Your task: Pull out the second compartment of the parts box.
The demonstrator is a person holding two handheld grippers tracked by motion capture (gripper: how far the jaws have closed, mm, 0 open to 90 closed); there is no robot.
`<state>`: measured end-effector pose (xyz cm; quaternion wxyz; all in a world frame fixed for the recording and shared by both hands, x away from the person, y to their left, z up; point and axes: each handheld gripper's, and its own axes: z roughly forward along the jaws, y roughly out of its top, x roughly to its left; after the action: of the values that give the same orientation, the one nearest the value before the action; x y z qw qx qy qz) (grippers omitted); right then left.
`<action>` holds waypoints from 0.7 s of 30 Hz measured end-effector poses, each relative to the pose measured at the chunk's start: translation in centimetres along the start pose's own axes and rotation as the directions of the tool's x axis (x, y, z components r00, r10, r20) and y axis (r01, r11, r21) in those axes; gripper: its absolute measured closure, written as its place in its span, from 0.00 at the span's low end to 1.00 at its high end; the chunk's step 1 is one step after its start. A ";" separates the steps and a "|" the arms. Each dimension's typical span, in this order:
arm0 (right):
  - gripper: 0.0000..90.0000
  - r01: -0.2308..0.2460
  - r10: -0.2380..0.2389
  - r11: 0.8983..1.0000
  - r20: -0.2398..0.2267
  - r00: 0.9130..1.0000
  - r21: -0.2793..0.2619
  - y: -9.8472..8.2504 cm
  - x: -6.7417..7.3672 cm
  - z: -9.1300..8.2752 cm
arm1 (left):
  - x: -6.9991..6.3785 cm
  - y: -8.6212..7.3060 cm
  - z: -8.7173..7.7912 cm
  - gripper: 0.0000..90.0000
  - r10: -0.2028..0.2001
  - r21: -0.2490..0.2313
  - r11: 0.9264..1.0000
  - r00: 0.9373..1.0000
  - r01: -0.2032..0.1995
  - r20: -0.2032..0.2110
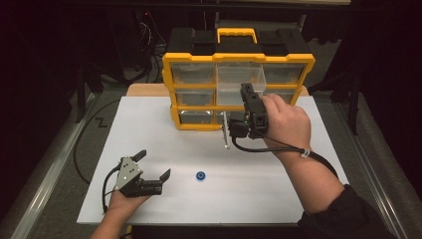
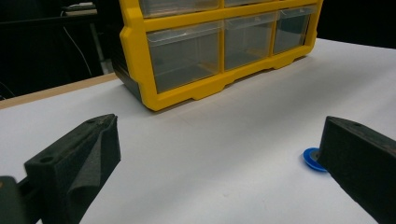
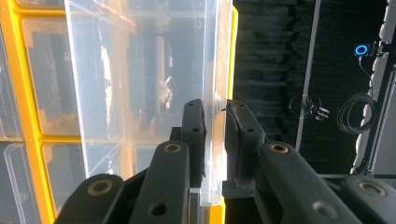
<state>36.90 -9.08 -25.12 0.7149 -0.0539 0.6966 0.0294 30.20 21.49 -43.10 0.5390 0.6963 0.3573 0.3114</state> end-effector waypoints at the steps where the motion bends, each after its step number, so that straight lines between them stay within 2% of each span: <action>1: 0.89 0.000 0.000 1.000 0.002 1.000 0.001 0.0 0.1 -0.1 | 0.0 0.0 0.0 0.00 0.001 0.001 1.000 1.000 -0.001 0.001; 10: 0.89 0.004 -0.004 1.000 0.013 1.000 -0.003 0.0 0.4 -0.1 | 0.0 0.0 0.0 0.00 0.000 0.002 1.000 1.000 0.000 -0.001; 21: 0.82 -0.006 0.006 1.000 -0.008 1.000 0.003 -0.2 0.3 -0.3 | 0.0 0.0 0.0 0.00 0.000 0.003 1.000 1.000 0.000 -0.001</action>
<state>36.67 -9.30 -25.46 0.7122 -0.0509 0.6995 0.0302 30.21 21.50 -43.12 0.5377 0.6970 0.3580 0.3114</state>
